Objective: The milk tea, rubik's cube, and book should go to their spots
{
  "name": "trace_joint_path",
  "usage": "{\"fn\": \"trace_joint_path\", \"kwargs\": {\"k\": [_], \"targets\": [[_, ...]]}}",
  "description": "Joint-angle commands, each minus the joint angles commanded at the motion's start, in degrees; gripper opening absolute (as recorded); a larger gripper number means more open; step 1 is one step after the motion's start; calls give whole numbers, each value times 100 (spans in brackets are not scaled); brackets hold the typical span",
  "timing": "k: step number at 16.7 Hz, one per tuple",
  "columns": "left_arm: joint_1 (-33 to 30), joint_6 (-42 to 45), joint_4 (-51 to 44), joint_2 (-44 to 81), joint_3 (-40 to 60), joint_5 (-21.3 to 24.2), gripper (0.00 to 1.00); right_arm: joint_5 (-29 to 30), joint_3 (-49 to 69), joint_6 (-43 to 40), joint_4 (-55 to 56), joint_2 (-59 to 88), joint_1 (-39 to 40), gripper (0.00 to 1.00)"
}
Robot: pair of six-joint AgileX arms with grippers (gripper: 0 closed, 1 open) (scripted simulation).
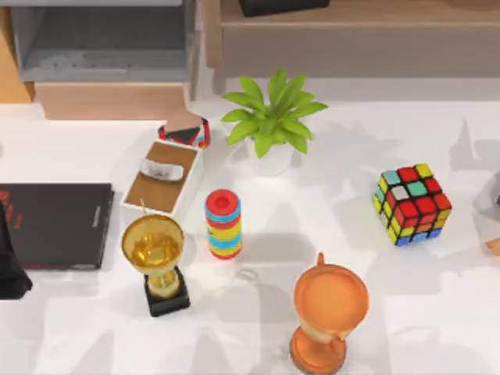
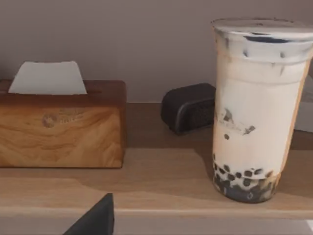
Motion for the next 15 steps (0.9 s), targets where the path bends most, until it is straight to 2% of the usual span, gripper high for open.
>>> {"fn": "trace_joint_path", "kwargs": {"k": [8,15], "targets": [[0,0,0,0,0,0,100,-388,1854,24,1609,3409,-468,100],[0,0,0,0,0,0,100,-462,2223,50,1932,3991,-556,100]]}}
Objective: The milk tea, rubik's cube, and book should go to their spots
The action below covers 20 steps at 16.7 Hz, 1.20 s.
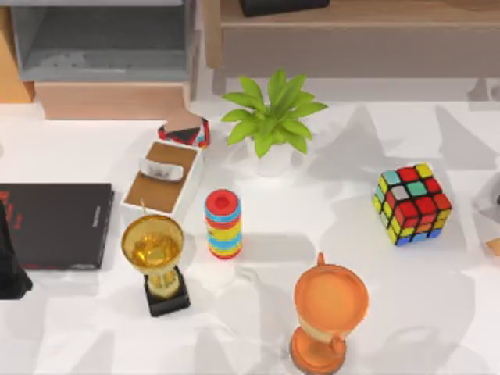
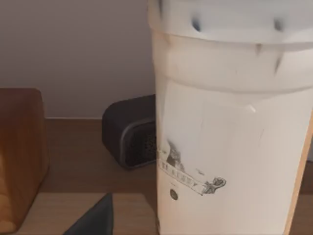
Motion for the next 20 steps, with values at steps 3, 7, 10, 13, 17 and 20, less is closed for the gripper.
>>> {"fn": "trace_joint_path", "kwargs": {"k": [3,7,10,13,17,20], "targets": [[0,0,0,0,0,0,100,20,66,-2,-33,49,33,100],[0,0,0,0,0,0,100,96,813,-3,-237,579,85,100],[0,0,0,0,0,0,100,167,1535,-7,-466,1071,152,100],[0,0,0,0,0,0,100,224,2063,-9,-647,1417,203,100],[0,0,0,0,0,0,100,234,2149,-10,-678,1476,213,100],[0,0,0,0,0,0,100,234,2149,-10,-678,1476,213,85]]}}
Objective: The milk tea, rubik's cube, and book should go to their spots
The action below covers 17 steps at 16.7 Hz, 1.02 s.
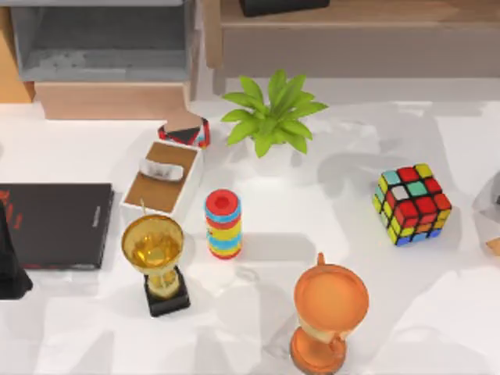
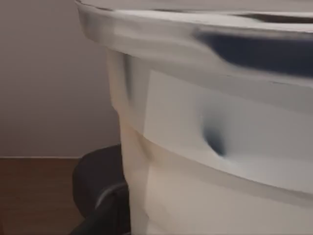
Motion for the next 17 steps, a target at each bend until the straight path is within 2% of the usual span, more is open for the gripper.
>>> {"fn": "trace_joint_path", "kwargs": {"k": [11,17], "targets": [[0,0,0,0,0,0,100,0,0,0,0,0,0,2],[0,0,0,0,0,0,100,0,0,0,0,0,0,0]]}}
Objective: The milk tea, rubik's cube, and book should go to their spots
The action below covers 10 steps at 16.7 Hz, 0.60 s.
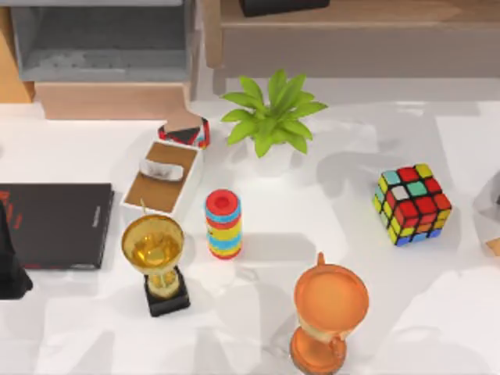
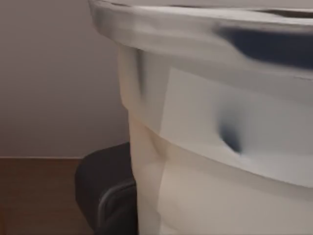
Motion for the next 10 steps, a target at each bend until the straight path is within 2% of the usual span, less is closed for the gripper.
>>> {"fn": "trace_joint_path", "kwargs": {"k": [5,10], "targets": [[0,0,0,0,0,0,100,-17,-93,16,24,-78,-41,0],[0,0,0,0,0,0,100,-130,-1104,13,205,-853,-130,0]]}}
